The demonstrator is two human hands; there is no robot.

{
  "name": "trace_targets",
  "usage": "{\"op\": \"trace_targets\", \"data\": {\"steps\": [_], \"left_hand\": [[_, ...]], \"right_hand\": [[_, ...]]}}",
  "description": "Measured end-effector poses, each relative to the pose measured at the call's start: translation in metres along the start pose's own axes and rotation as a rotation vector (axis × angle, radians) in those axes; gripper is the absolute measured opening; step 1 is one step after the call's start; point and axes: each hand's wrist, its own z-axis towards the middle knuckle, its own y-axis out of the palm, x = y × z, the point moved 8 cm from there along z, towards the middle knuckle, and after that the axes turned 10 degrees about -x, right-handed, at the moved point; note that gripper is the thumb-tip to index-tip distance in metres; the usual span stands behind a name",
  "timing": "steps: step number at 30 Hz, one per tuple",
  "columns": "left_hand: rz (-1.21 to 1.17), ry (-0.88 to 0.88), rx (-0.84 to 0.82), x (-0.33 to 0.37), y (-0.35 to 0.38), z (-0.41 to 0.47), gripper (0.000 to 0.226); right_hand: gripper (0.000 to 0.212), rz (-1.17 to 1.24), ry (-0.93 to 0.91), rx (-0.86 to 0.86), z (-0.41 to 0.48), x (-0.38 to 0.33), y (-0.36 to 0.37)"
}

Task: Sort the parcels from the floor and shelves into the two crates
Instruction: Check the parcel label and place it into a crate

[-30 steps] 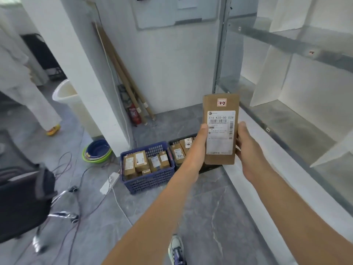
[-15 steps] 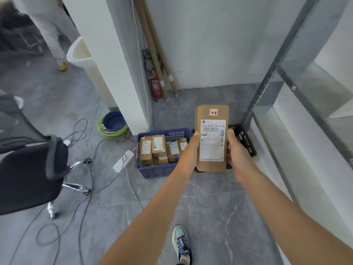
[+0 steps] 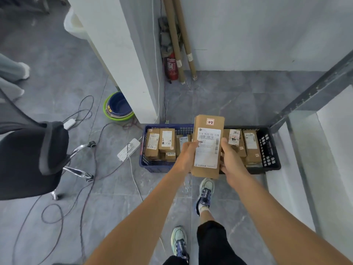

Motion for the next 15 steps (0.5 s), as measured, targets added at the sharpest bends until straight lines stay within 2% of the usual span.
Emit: {"op": "trace_targets", "data": {"steps": [5,9,12,15], "left_hand": [[0.005,-0.076,0.082,0.009,-0.02,0.083,0.051],[-0.018,-0.153,0.149,0.006,-0.034,0.143,0.06],[-0.03,-0.208,0.158,-0.002,-0.046,0.184,0.042],[-0.015,-0.287,0.205,-0.03,-0.067,0.233,0.07]], "right_hand": [[0.028,-0.011,0.082,-0.039,0.101,-0.01,-0.005],[0.034,-0.008,0.175,-0.05,0.171,-0.007,-0.007],[0.04,0.001,0.261,-0.061,0.22,0.003,-0.005],[0.042,0.017,0.321,-0.045,0.27,0.021,-0.001]]}}
